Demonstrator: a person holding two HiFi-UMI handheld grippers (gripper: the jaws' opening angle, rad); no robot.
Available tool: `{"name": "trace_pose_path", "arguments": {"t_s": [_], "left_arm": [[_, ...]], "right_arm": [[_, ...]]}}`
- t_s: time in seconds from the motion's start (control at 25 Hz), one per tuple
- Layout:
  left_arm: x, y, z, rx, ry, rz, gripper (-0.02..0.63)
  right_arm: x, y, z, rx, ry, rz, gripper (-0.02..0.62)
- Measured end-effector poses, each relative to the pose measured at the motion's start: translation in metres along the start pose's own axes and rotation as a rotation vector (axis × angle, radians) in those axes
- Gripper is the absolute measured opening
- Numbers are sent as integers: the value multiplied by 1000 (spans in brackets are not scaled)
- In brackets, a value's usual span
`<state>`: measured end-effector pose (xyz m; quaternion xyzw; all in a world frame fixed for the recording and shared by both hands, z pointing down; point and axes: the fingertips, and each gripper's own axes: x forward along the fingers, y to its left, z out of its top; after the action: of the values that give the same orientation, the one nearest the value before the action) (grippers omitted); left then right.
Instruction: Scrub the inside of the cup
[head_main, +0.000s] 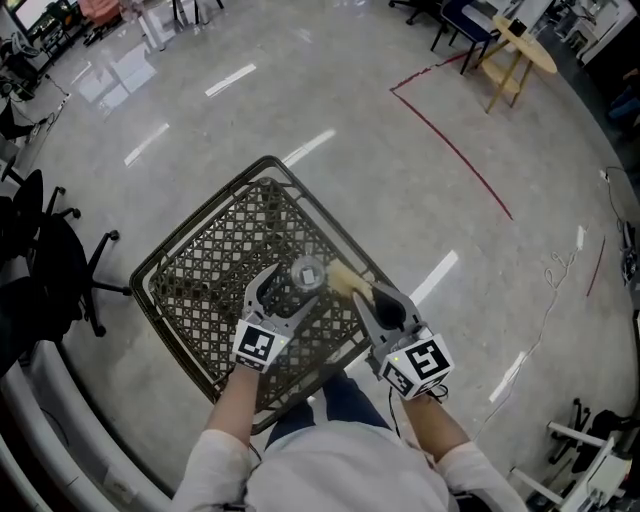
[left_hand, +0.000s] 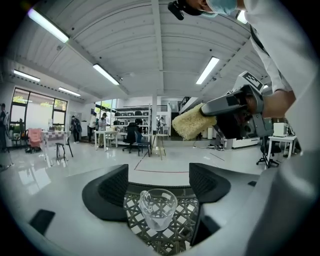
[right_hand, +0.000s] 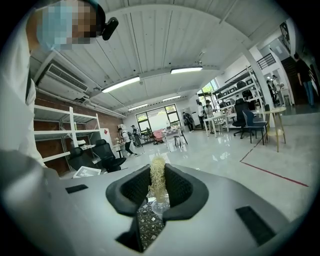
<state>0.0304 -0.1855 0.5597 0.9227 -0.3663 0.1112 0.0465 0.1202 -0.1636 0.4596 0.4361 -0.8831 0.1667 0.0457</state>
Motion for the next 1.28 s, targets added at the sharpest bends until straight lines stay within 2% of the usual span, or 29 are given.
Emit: {"name": "trace_pose_path", "arguments": {"t_s": [0.28,0.48,0.96,1.28], "left_arm": [[14,-1,-35,-47,33,-11,373],[23,-5,-54,-38,43,-36,380],[46,4,-102,-49,88,-17,385],[66,1,-117,-57,90,-27,385]], "right_arm": [[6,-8,-12,9,12,7,89],[15,-12,-18,4,22,25,89],[27,-25,-41,30,50,35,89],[29,-37,-54,41,64,32,89]]}}
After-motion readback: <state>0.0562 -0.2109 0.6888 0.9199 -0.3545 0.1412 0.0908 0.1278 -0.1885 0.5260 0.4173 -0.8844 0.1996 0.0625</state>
